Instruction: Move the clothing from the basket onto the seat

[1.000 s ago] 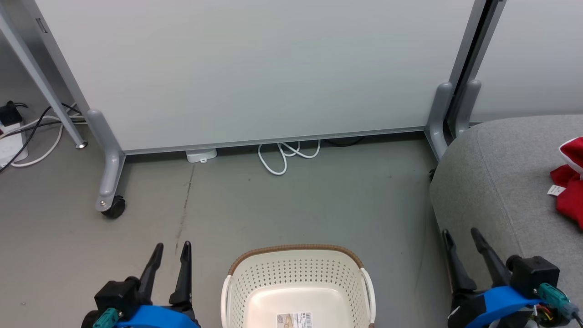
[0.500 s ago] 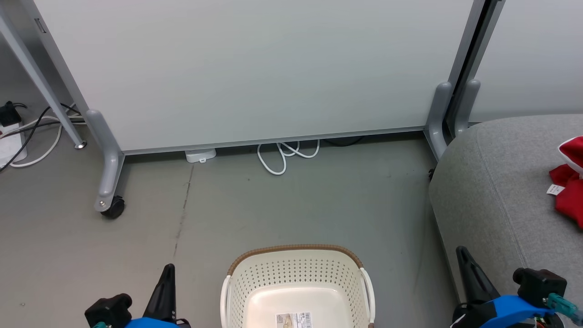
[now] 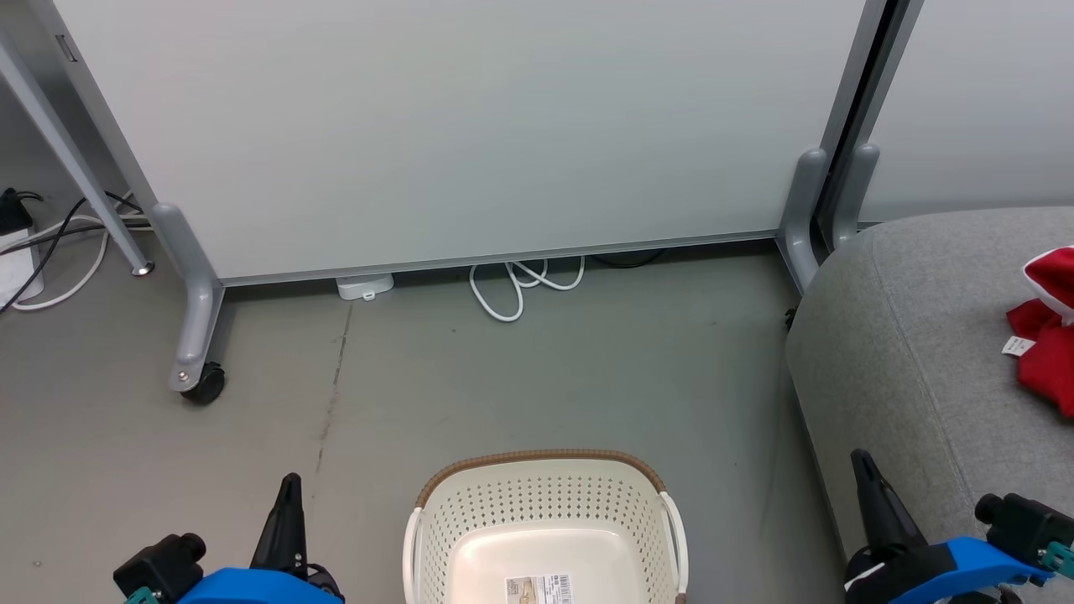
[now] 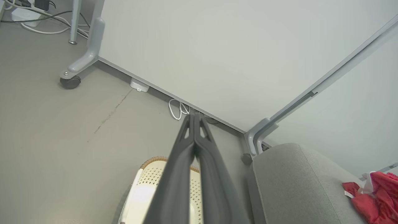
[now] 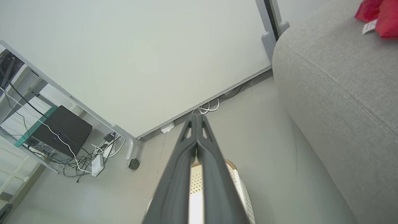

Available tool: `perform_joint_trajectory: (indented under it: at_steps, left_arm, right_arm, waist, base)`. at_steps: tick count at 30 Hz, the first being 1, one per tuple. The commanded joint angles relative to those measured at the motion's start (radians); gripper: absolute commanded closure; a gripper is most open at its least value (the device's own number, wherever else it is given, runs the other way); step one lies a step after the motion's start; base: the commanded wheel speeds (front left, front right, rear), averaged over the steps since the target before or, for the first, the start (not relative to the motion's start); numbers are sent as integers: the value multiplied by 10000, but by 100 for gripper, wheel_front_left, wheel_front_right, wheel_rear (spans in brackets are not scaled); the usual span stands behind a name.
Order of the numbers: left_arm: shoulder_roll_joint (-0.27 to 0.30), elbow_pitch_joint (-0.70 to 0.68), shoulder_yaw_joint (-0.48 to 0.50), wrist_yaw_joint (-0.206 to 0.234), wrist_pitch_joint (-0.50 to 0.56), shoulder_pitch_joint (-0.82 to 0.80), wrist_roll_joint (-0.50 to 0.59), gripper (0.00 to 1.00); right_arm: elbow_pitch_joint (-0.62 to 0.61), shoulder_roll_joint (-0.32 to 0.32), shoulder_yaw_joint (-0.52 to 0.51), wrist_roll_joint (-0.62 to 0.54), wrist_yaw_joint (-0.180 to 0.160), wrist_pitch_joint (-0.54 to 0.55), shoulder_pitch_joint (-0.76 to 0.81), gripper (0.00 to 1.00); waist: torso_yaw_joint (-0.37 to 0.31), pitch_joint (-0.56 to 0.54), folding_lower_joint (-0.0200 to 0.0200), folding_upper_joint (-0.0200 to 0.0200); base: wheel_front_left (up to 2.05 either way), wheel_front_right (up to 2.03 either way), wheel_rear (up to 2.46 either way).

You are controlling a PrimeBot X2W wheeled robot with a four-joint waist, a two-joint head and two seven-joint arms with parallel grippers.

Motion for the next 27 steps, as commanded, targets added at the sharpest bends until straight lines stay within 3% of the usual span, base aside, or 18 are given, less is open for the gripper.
perform_joint_trajectory:
  at_steps: [1,27]
  left_arm:
    - [18,-208,119,-3,86,-353,-356,100]
    - [-151,-669,775,-6,1000,-620,-3424,100]
  right_arm:
    - [-140,-35,-45,445,1,60,-364,100]
    - [-109,-48,-236,3983,2,613,-656,100]
  waist:
    - [-8,2,0,-1]
    - [-141,27,-1,-1]
  base:
    - [0,0,0]
    - [0,0,0]
